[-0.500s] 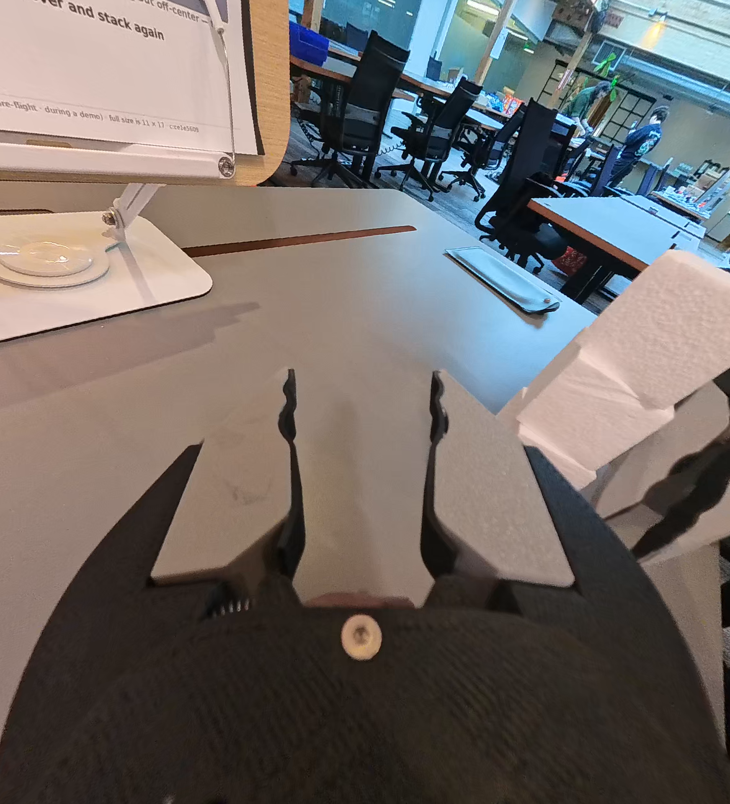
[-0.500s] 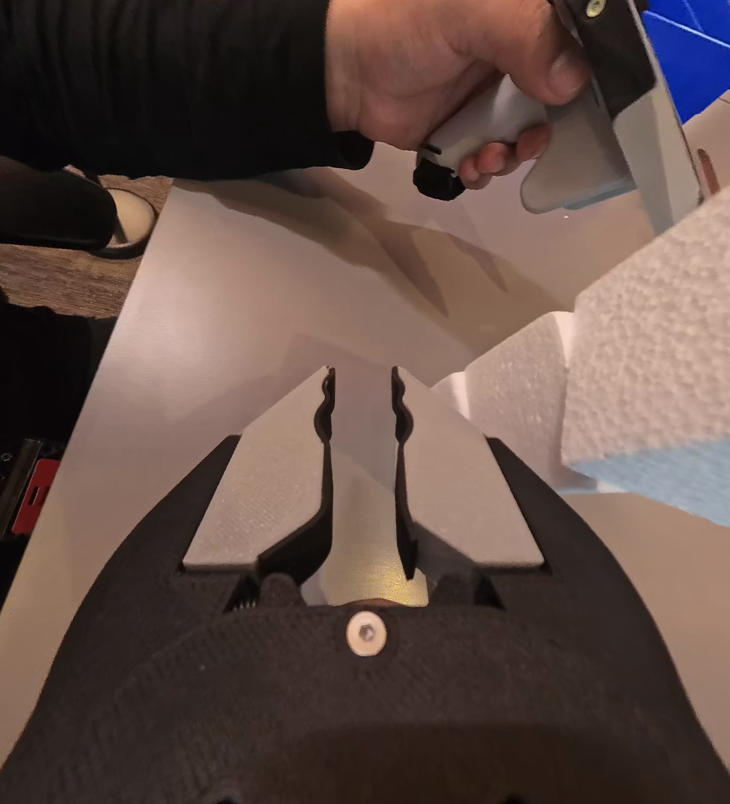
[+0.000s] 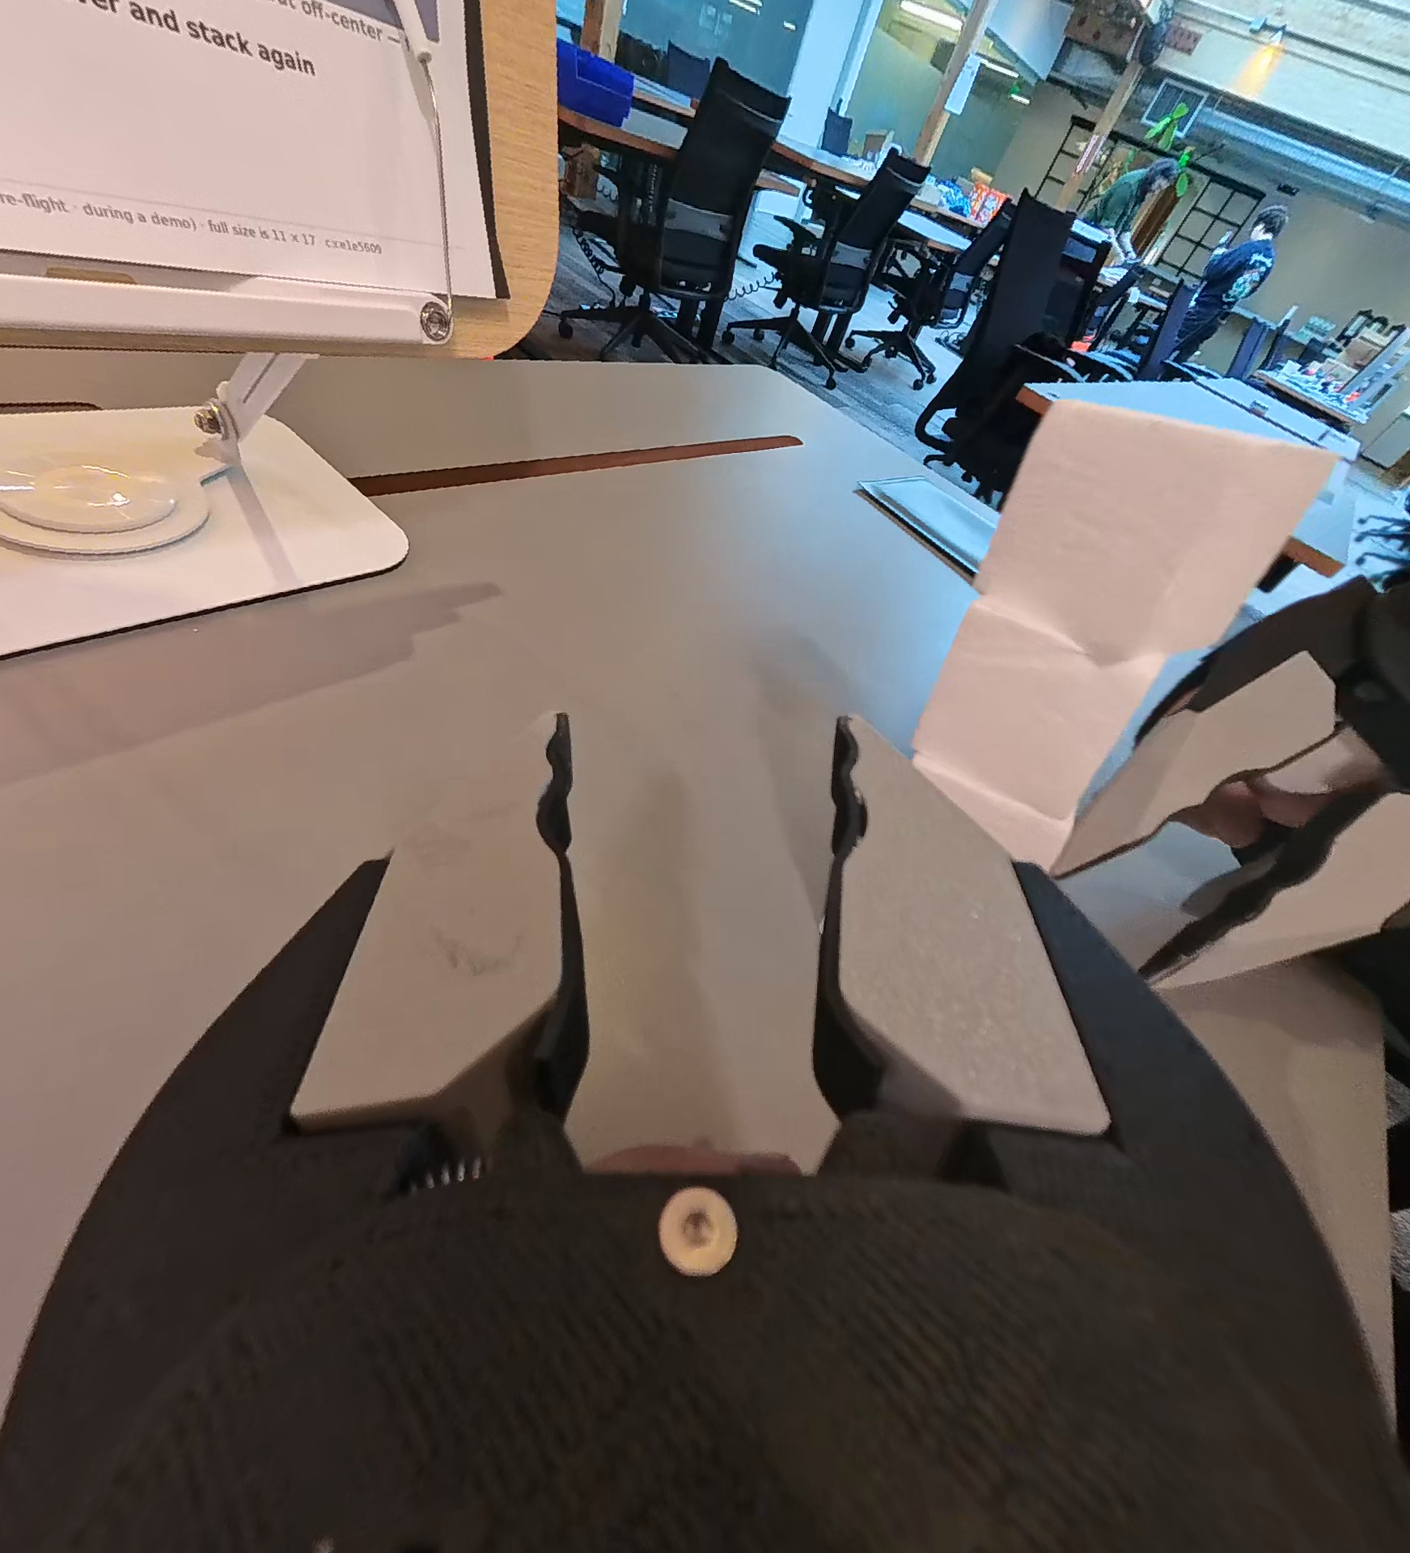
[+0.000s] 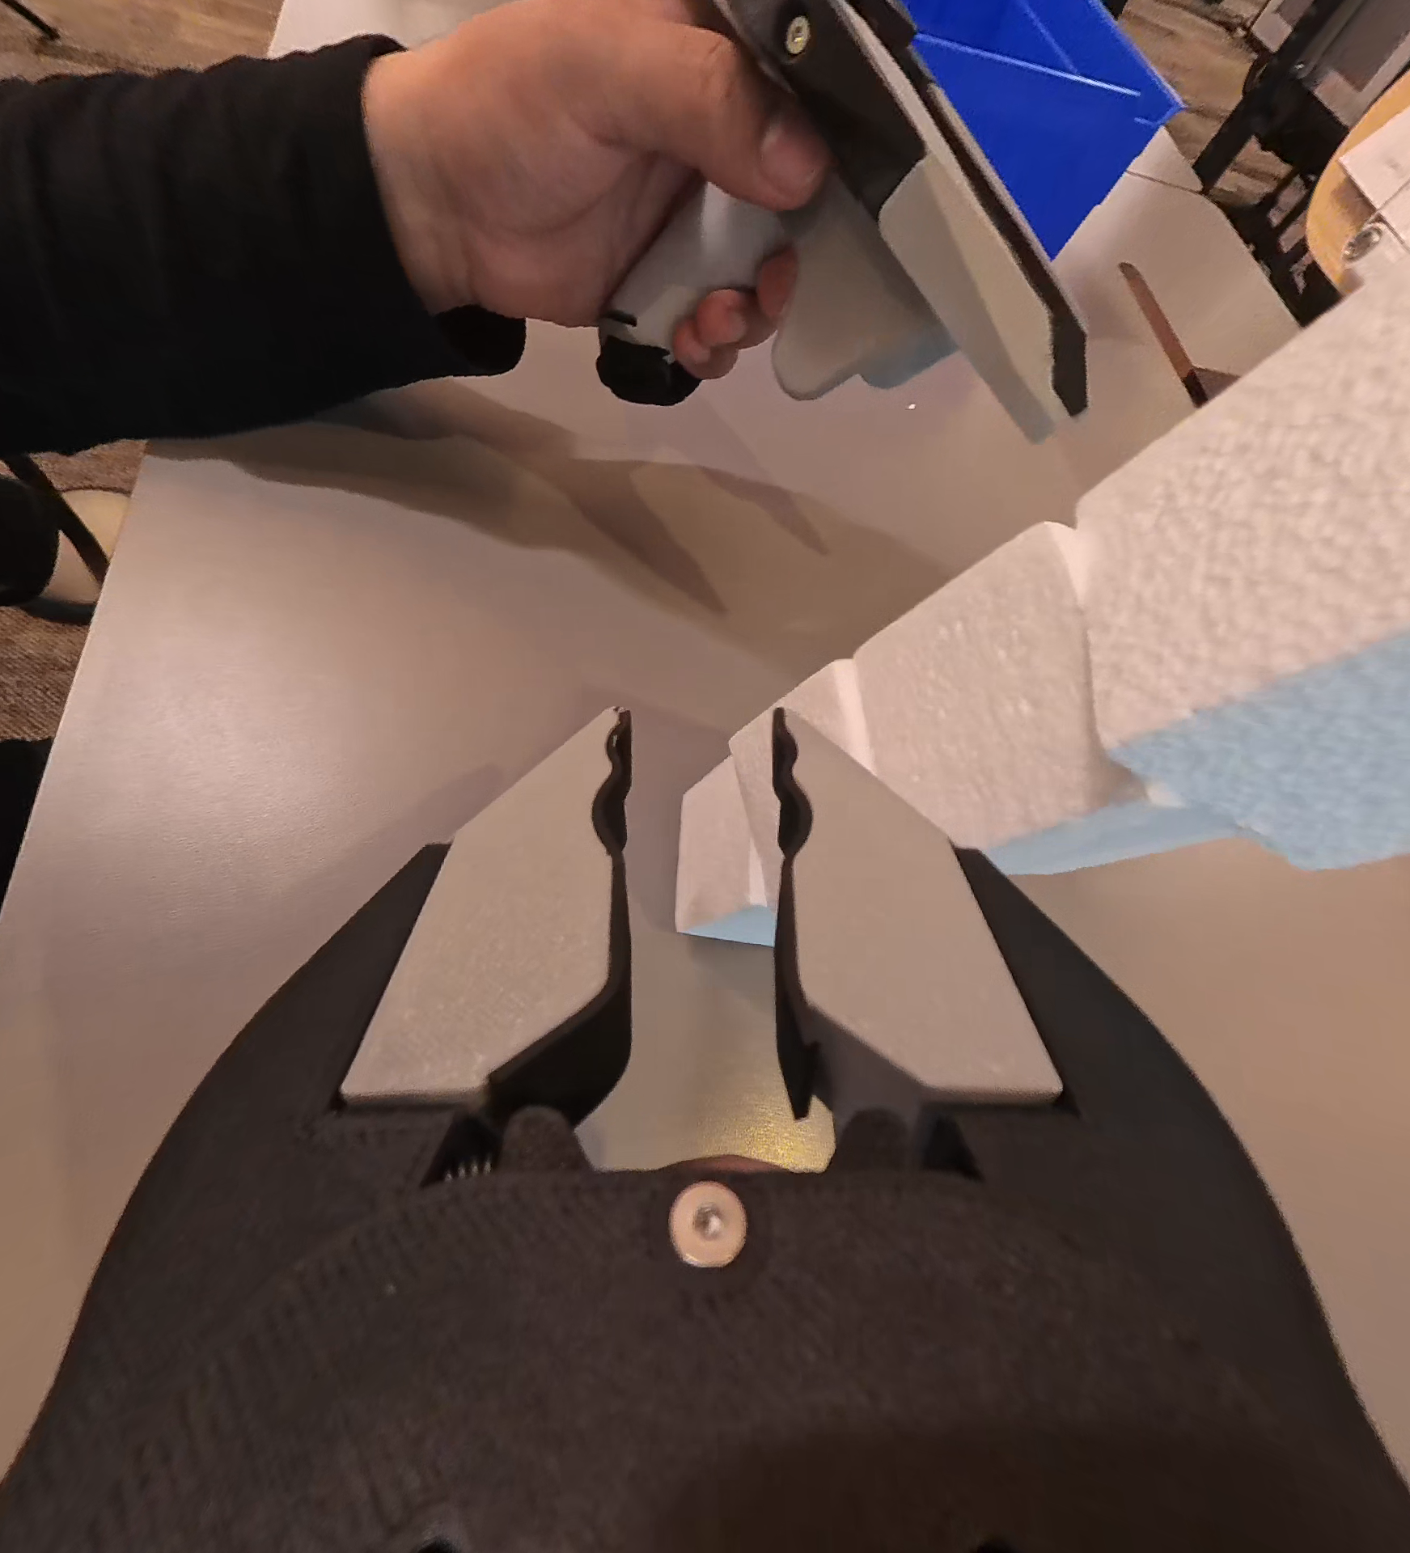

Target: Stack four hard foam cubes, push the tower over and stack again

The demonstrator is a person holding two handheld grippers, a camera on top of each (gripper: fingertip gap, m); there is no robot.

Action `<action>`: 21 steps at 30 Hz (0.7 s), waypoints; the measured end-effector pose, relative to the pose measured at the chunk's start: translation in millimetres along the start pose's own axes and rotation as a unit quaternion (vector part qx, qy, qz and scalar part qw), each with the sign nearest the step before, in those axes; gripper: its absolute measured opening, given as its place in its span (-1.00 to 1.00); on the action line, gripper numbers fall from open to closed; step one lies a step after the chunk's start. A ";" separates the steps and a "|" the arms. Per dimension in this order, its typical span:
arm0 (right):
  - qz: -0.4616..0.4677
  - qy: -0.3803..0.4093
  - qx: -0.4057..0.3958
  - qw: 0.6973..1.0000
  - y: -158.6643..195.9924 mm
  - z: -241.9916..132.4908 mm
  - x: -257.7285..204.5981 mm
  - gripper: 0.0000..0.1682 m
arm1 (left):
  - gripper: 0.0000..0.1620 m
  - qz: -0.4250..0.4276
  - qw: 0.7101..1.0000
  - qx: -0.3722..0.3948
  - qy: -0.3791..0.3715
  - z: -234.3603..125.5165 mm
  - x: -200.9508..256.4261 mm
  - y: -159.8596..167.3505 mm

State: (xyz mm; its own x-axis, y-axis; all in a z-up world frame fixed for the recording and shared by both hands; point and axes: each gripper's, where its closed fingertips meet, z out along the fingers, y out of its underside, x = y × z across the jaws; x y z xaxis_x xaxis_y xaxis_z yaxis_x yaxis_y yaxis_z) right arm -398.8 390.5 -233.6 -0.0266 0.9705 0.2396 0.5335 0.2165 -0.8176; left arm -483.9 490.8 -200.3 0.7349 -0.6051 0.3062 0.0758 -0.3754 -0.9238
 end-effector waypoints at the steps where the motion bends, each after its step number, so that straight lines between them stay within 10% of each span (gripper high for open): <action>1: 0.003 0.002 0.001 1.000 -0.2 -0.5 1.4 -0.63 | -0.25 0.000 1.000 0.001 0.000 -0.2 -0.2 -0.2; 14: 0.002 0.005 0.041 0.999 -10.4 -22.9 13.7 -0.62 | -0.25 -0.002 1.000 0.002 0.001 -1.2 -0.2 -1.1; 21: 0.132 0.143 0.130 0.972 3.0 -78.4 106.4 -0.65 | -0.25 -0.004 1.000 0.006 0.005 -2.5 1.0 -2.8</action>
State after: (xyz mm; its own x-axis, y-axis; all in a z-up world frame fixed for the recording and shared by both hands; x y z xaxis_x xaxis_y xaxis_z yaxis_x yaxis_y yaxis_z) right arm -333.7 486.1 -169.5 0.3386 0.9345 0.1097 0.2564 0.0205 -0.9663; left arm -485.1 489.5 -196.9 0.7272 -0.6089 0.3168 0.0902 -0.3728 -0.9235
